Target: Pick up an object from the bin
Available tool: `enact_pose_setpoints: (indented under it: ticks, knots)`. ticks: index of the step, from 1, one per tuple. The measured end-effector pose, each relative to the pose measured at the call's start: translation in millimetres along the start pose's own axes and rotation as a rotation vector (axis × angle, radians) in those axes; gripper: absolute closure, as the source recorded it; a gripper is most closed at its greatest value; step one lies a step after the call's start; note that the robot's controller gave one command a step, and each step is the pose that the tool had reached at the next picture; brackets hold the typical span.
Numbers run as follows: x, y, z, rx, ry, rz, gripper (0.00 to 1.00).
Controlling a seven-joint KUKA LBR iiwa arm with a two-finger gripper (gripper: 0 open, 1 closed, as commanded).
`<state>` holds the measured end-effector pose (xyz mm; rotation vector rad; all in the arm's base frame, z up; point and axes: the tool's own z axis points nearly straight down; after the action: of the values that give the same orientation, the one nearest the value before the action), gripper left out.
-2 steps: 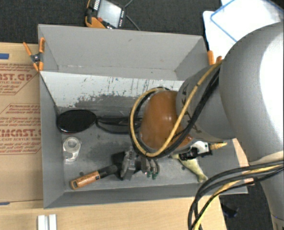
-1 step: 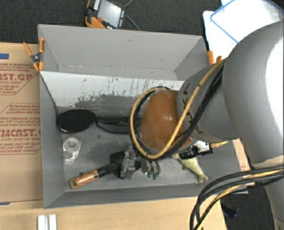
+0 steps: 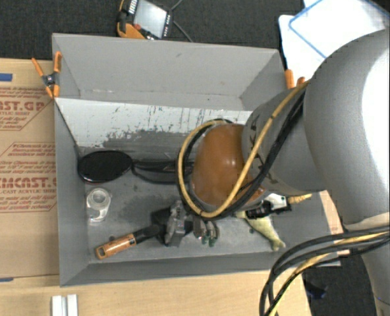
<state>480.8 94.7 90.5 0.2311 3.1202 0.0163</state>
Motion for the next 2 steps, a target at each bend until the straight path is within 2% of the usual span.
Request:
enact_pose_setpoints:
  ticks: [1,2]
  knots:
    - [-12.2,7.1,7.6,0.001,0.004,0.026,1.00]
    - [-25.8,14.3,11.9,-0.001,0.001,0.037,1.00]
